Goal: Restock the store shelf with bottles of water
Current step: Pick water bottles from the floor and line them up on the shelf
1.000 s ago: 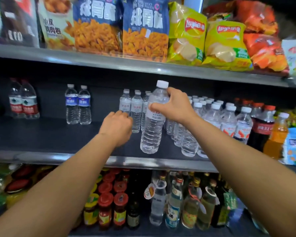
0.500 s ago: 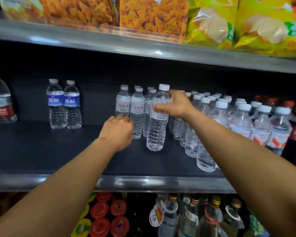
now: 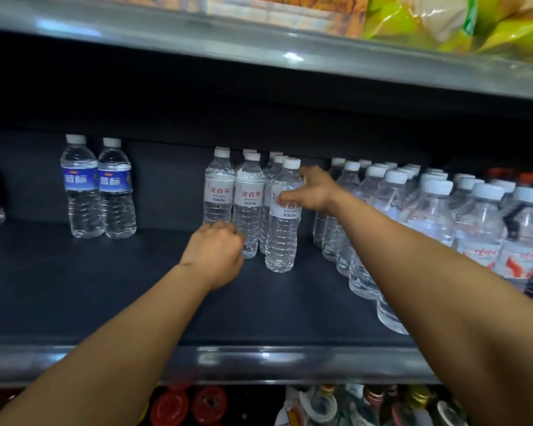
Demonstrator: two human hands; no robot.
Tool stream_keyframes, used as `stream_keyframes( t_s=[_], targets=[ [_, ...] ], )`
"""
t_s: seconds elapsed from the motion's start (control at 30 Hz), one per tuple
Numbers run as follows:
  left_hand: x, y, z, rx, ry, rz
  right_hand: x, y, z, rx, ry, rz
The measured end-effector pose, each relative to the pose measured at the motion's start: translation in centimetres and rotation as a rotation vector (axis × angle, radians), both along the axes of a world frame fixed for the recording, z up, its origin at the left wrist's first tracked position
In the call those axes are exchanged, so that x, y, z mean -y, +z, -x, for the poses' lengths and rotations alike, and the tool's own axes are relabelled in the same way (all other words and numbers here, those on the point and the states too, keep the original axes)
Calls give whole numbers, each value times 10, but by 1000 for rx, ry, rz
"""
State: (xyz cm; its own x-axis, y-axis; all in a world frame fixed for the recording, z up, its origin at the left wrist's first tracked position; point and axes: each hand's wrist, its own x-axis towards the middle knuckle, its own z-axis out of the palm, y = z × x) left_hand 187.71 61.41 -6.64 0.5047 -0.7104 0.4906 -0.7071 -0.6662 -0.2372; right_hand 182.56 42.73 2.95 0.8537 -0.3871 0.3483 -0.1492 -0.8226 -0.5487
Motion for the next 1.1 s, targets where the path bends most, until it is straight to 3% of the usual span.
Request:
stream_keyframes(
  t_s=[0.4,0.6,0.9,1.1],
  targets=[
    [4,-11,3,-41,-17,-6,4,-5,-5,30,-12,-123],
    [-4,-2,15,-17,-22,4,1,-6,1,28,-88,-68],
    [-31,18,72,13,-18,16,-29,-25,70,-164,-122,530],
    [-57,17,135,2,-6,2,-64,-53,148,-209,-41,645]
  ],
)
